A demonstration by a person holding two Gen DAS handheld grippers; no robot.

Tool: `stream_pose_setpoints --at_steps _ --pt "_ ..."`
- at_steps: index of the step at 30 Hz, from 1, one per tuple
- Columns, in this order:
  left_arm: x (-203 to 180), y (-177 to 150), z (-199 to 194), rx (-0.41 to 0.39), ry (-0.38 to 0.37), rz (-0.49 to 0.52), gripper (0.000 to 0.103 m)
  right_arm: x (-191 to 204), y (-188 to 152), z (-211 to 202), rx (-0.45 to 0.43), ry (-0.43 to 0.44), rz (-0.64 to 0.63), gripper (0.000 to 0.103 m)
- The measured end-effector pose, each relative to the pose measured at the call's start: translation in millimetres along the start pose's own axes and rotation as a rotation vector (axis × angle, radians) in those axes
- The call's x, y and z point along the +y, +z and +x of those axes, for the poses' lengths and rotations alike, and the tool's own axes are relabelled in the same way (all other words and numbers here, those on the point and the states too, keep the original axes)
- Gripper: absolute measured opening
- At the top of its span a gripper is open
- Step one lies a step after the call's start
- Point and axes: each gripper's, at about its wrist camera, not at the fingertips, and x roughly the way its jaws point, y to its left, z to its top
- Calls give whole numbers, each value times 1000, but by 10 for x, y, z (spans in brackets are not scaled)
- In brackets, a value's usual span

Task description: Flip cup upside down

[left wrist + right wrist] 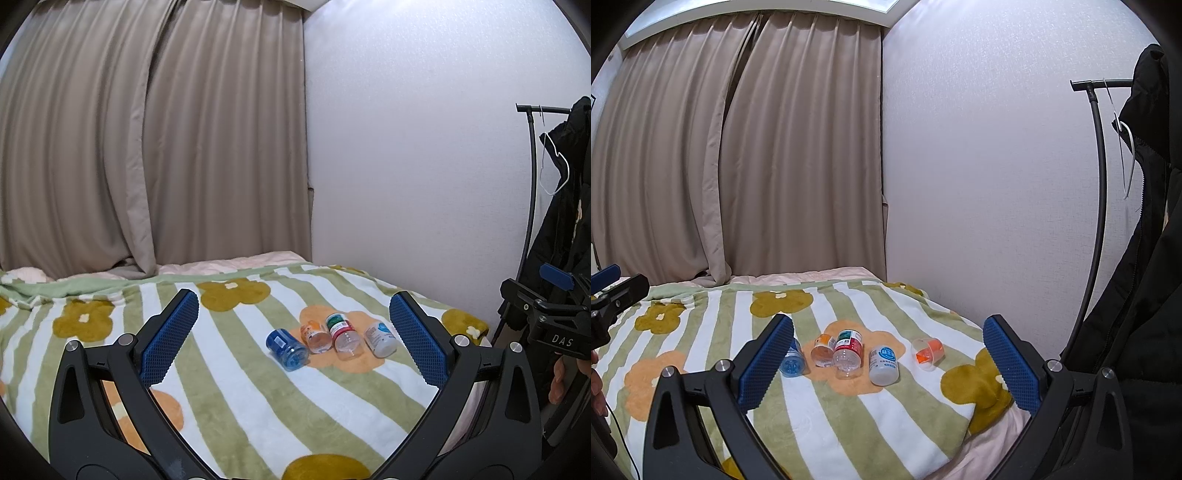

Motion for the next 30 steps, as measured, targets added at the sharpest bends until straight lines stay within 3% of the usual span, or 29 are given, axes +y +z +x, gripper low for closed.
stream_pose_setpoints --at_steps 22,26,30 --pt "-5 14 141 27 -25 -6 103 58 -80 22 -12 -13 -11 102" --pt "24 189 376 50 -87 -8 103 49 -76 102 5 -5 -13 102" --pt "18 552 890 83 -140 46 103 60 -78 253 28 25 -23 102"
